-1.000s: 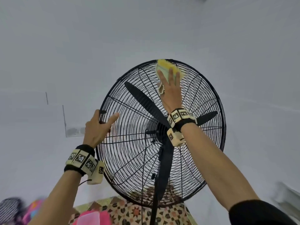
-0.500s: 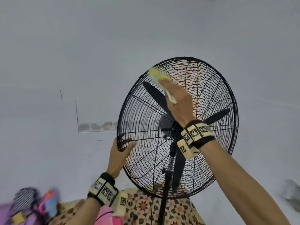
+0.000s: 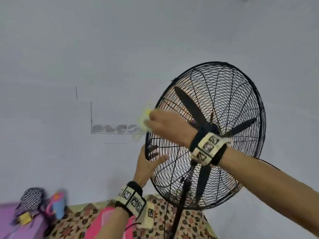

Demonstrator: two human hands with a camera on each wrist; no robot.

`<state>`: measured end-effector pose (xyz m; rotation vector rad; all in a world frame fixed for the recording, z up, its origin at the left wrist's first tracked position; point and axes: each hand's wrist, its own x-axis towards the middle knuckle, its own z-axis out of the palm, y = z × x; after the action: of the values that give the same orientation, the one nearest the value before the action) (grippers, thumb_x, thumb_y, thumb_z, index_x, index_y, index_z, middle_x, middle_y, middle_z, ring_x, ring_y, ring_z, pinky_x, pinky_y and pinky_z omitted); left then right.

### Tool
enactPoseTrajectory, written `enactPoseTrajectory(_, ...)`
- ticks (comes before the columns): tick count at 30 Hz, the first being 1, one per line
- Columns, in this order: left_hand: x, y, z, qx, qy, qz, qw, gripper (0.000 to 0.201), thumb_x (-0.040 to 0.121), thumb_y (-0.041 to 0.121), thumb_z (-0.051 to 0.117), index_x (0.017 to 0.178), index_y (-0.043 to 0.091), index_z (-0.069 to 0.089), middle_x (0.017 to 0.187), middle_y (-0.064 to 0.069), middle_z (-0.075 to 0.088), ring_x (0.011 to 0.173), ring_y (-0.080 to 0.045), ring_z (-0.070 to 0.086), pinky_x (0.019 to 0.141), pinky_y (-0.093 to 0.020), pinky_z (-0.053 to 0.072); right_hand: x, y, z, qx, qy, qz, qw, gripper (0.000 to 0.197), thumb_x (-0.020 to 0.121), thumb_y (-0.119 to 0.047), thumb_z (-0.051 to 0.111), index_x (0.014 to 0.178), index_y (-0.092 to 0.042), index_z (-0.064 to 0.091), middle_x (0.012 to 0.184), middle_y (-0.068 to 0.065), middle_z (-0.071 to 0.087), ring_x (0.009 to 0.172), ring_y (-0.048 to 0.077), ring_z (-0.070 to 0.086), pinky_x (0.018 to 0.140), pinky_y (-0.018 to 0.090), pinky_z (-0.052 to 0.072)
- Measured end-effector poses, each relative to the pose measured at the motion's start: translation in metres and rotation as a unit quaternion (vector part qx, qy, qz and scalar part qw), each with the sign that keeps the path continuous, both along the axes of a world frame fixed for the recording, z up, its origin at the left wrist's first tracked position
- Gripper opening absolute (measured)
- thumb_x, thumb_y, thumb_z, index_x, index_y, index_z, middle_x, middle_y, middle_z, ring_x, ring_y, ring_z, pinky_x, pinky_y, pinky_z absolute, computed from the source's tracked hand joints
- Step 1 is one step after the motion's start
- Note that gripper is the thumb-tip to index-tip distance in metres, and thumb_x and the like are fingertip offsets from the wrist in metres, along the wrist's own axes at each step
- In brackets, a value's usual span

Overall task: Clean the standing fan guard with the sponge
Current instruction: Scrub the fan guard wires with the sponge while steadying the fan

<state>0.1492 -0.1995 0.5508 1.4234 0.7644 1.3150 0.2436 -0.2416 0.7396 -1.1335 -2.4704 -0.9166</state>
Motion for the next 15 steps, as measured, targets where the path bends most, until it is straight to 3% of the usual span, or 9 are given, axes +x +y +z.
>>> enactPoseTrajectory(2,0.006,0.002,0.001,0.014,0.041,0.059,0.997,0.048,0.083,0.022,0.089,0.12,0.019,0.058,0.111,0.01,0.064,0.107,-0.014,0.061,0.092,-0.024,0.051,-0.004,-0.01,-0.039,-0.06,-0.102,0.052,0.992,0.023,0.092,-0.016,0.073,0.114,-0.008,0.068,0.087,0.002,0.058,0.077,0.019,0.055,0.06,0.033,0.056)
enactPoseTrajectory(3,0.006,0.002,0.001,0.014,0.051,0.07,0.996,0.038,0.085,0.013,0.086,0.109,0.018,0.058,0.104,0.008,0.063,0.101,-0.018,0.06,0.093,-0.028,0.052,-0.002,-0.013,-0.048,-0.079,-0.124,0.049,0.988,0.028,0.092,-0.017,0.074,0.118,-0.01,0.068,0.092,0.007,0.062,0.079,0.021,0.059,0.06,0.033,0.057)
enactPoseTrajectory(5,0.002,-0.002,0.0,-0.005,0.017,0.015,1.0,0.054,0.079,0.029,0.092,0.121,0.024,0.059,0.114,0.008,0.068,0.108,-0.014,0.063,0.095,-0.031,0.051,0.003,-0.014,-0.037,-0.052,-0.052,0.035,0.997,0.028,0.095,-0.012,0.066,0.122,-0.006,0.069,0.099,0.016,0.068,0.084,0.03,0.065,0.066,0.041,0.061)
enactPoseTrajectory(7,-0.006,-0.004,-0.005,-0.027,-0.008,-0.028,0.999,0.085,0.067,0.055,0.094,0.138,0.035,0.053,0.13,0.016,0.065,0.12,-0.004,0.06,0.1,-0.032,0.047,0.011,-0.011,-0.004,0.073,0.055,0.014,0.996,0.03,0.099,-0.014,0.06,0.125,-0.004,0.069,0.104,0.022,0.071,0.087,0.035,0.068,0.067,0.045,0.061)
enactPoseTrajectory(8,-0.009,-0.004,-0.009,-0.026,-0.01,-0.032,0.999,0.094,0.063,0.062,0.094,0.142,0.037,0.05,0.133,0.019,0.062,0.124,-0.002,0.057,0.102,-0.032,0.045,0.018,-0.009,0.013,0.143,0.085,0.001,0.986,0.033,0.1,-0.019,0.057,0.127,-0.005,0.068,0.108,0.022,0.072,0.088,0.035,0.068,0.066,0.045,0.061)
enactPoseTrajectory(10,-0.008,-0.004,-0.012,-0.024,-0.012,-0.024,0.999,0.103,0.059,0.071,0.091,0.146,0.037,0.047,0.138,0.018,0.061,0.128,-0.004,0.056,0.106,-0.036,0.044,0.027,-0.007,0.023,0.188,0.09,-0.016,0.978,0.034,0.098,-0.021,0.058,0.128,-0.007,0.068,0.112,0.019,0.073,0.087,0.034,0.067,0.066,0.044,0.059)
enactPoseTrajectory(12,-0.004,-0.004,-0.008,-0.021,-0.008,-0.017,1.0,0.097,0.062,0.068,0.091,0.144,0.036,0.05,0.137,0.014,0.063,0.127,-0.008,0.058,0.107,-0.04,0.046,0.029,-0.005,-0.004,0.157,0.033,0.043,0.986,0.032,0.092,-0.011,0.068,0.124,-0.007,0.07,0.105,0.015,0.075,0.078,0.03,0.065,0.06,0.037,0.054)
enactPoseTrajectory(15,0.0,0.0,-0.006,0.01,-0.016,-0.005,1.0,0.062,0.082,0.03,0.09,0.134,0.025,0.056,0.126,0.005,0.068,0.113,-0.002,0.065,0.103,-0.047,0.053,0.022,-0.017,-0.053,0.018,-0.077,0.119,0.99,0.044,0.081,-0.012,0.084,0.123,-0.01,0.07,0.101,0.01,0.075,0.076,0.024,0.063,0.057,0.035,0.056)
